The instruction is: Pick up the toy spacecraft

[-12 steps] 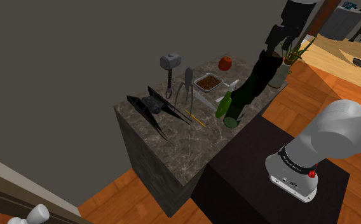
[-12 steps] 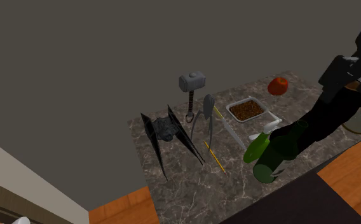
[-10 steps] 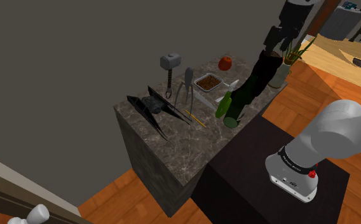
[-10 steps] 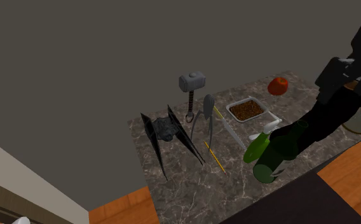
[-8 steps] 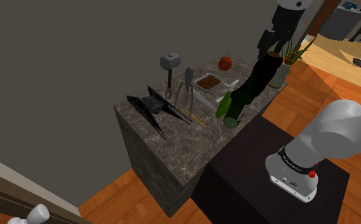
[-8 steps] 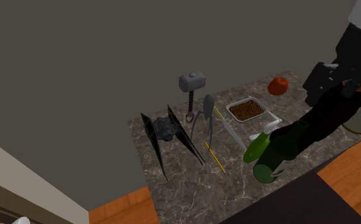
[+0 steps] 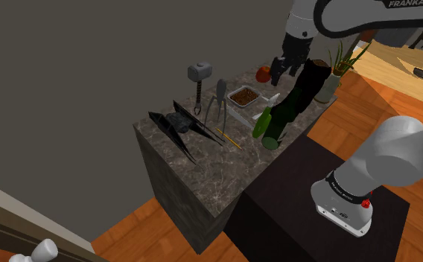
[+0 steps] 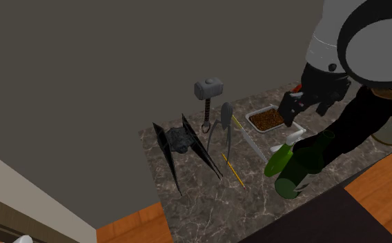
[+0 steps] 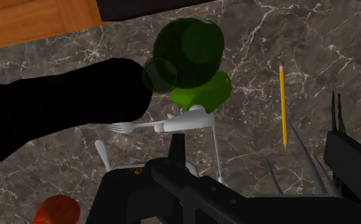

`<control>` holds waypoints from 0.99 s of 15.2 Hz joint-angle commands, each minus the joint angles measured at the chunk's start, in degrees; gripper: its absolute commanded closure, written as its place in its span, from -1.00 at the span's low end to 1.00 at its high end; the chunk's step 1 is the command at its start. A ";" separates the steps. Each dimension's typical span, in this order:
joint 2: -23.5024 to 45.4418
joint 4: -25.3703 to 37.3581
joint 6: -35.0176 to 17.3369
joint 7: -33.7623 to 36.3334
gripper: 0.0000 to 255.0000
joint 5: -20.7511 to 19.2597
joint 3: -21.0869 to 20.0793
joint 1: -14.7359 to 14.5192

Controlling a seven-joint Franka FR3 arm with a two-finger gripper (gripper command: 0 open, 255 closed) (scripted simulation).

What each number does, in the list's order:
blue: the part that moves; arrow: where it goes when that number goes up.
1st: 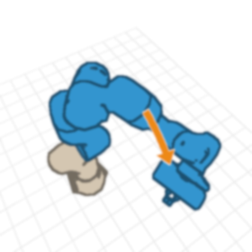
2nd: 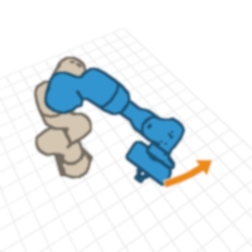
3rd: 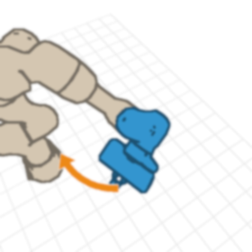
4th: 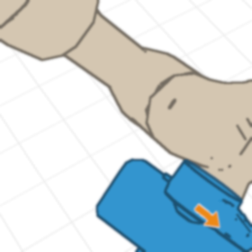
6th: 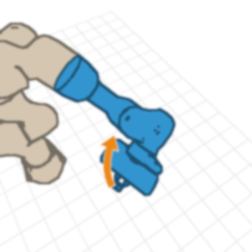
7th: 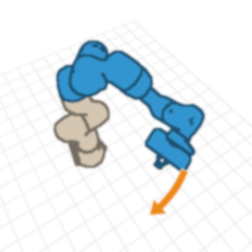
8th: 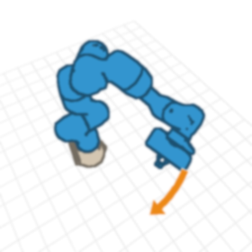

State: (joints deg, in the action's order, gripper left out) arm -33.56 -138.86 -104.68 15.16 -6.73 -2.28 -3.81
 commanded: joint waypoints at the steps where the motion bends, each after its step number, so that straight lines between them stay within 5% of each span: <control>1: 2.56 -1.13 -3.98 1.66 -1.00 -0.15 -1.54 -0.65; 8: 15.08 -0.10 -15.82 7.29 -1.00 -3.09 -6.21 -1.60; 15: 29.74 4.99 -24.70 15.11 -1.00 -10.26 -10.22 -2.01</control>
State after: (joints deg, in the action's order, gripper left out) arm -6.04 -134.39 -127.78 29.13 -15.58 -12.16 -5.88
